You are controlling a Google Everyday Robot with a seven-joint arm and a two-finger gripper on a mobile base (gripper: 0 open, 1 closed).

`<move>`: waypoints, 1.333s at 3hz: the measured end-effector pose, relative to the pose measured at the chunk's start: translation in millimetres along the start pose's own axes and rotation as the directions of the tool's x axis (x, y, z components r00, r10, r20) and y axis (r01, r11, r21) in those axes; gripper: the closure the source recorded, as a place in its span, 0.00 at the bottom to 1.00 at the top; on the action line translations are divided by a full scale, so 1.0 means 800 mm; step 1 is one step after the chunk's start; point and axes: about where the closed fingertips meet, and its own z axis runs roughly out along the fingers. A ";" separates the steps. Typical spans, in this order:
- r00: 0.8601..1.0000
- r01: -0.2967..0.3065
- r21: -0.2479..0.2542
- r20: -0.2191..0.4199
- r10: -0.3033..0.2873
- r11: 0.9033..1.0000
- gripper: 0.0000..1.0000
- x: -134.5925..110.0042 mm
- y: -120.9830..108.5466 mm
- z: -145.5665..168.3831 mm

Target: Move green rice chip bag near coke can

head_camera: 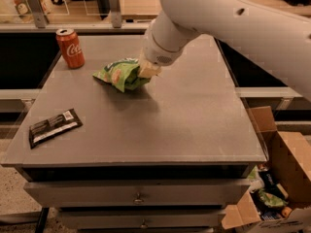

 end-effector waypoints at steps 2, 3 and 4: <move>1.000 -0.026 -0.044 -0.020 0.025 0.999 1.00 -0.039 -0.013 0.044; 0.999 -0.031 -0.057 -0.017 0.030 0.998 0.87 -0.048 -0.017 0.054; 0.999 -0.036 -0.070 -0.009 0.036 0.997 0.71 -0.055 -0.020 0.059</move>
Offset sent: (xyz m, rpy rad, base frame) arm 0.0299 0.0597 -0.0193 -0.0188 0.0760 -0.0250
